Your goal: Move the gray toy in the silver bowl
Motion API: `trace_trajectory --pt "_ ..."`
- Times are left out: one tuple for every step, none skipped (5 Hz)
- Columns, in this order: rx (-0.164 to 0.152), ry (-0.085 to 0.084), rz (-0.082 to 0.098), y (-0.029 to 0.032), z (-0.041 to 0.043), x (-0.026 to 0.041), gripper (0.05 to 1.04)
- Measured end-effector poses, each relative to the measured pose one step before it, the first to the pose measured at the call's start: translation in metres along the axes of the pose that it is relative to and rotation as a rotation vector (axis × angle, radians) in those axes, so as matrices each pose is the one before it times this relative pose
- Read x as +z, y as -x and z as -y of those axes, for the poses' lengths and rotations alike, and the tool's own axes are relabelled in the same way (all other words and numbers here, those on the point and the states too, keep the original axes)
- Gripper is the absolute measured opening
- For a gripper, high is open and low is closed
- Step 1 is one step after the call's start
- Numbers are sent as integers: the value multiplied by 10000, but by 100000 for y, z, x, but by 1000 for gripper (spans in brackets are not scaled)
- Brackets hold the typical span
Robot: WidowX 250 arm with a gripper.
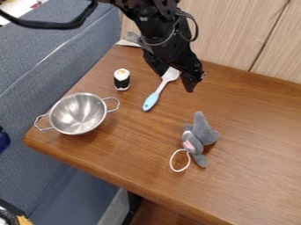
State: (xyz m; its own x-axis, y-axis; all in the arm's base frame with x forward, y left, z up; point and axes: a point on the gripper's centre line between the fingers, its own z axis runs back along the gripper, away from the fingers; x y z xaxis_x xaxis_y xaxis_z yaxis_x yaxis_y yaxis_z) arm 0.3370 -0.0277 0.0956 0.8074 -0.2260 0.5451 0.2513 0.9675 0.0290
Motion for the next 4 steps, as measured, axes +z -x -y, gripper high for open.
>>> trace_trajectory --pt "27 111 -377 787 126 -928 1000" --pt "-719 662 -755 659 2176 -2439 1000" --pt "-511 563 -615 596 1404 -2525 1001" --pt "-400 515 -549 352 1298 -1970 1000"
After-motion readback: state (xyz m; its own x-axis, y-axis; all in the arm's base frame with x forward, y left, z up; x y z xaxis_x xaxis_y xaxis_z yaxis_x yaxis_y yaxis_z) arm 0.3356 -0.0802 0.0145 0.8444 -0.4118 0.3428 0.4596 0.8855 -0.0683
